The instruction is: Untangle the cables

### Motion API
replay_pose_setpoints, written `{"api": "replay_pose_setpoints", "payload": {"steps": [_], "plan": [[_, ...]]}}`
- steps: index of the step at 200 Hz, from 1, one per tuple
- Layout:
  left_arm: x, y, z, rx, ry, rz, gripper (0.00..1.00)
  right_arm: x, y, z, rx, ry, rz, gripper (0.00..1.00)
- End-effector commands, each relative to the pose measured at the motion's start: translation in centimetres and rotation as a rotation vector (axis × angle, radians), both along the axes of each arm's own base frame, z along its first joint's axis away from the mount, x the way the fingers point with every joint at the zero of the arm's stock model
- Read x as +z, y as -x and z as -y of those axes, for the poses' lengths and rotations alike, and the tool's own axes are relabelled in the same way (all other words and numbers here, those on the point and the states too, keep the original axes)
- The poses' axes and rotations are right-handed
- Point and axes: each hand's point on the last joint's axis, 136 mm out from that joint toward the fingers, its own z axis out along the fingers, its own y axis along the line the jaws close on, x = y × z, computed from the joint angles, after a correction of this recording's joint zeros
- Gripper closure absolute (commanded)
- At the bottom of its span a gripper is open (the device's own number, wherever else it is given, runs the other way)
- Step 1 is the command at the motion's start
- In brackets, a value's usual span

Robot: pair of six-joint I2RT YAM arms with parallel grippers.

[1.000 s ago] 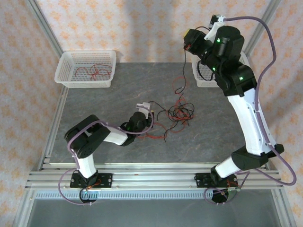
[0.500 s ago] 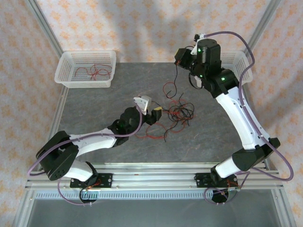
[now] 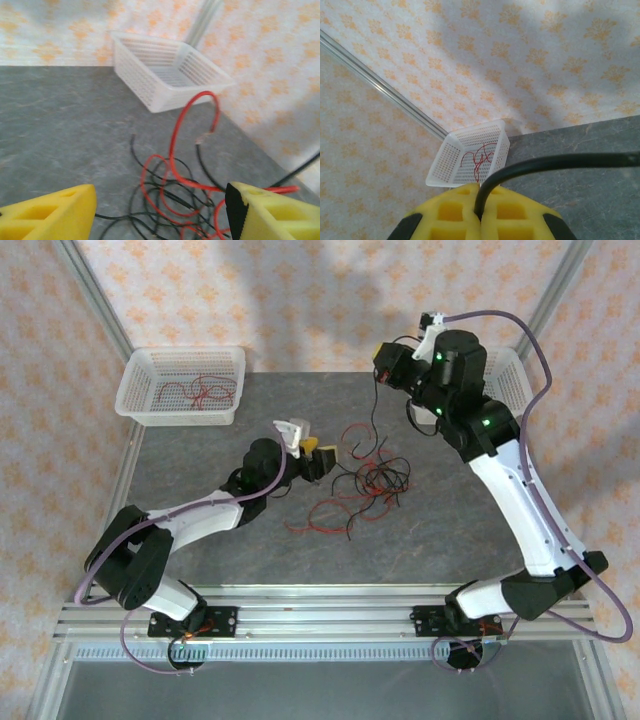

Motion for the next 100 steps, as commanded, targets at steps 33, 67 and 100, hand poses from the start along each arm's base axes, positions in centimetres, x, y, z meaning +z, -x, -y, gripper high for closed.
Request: {"api": "replay_pose_setpoints", "payload": {"steps": [33, 67, 100], "plan": [[-0.9, 6.1, 3.8, -0.168, -0.123, 0.066, 0.28, 1.3, 0.3, 1.5, -0.070, -0.108, 0.044, 1.00], [-1.3, 5.4, 2.3, -0.062, -0.119, 0.081, 0.26, 0.9, 0.7, 1.1, -0.038, -0.107, 0.037, 1.00], [0.3, 3.4, 1.2, -0.036, -0.055, 0.082, 0.24, 0.5, 1.4, 0.3, 0.024, -0.082, 0.035, 1.00]]}}
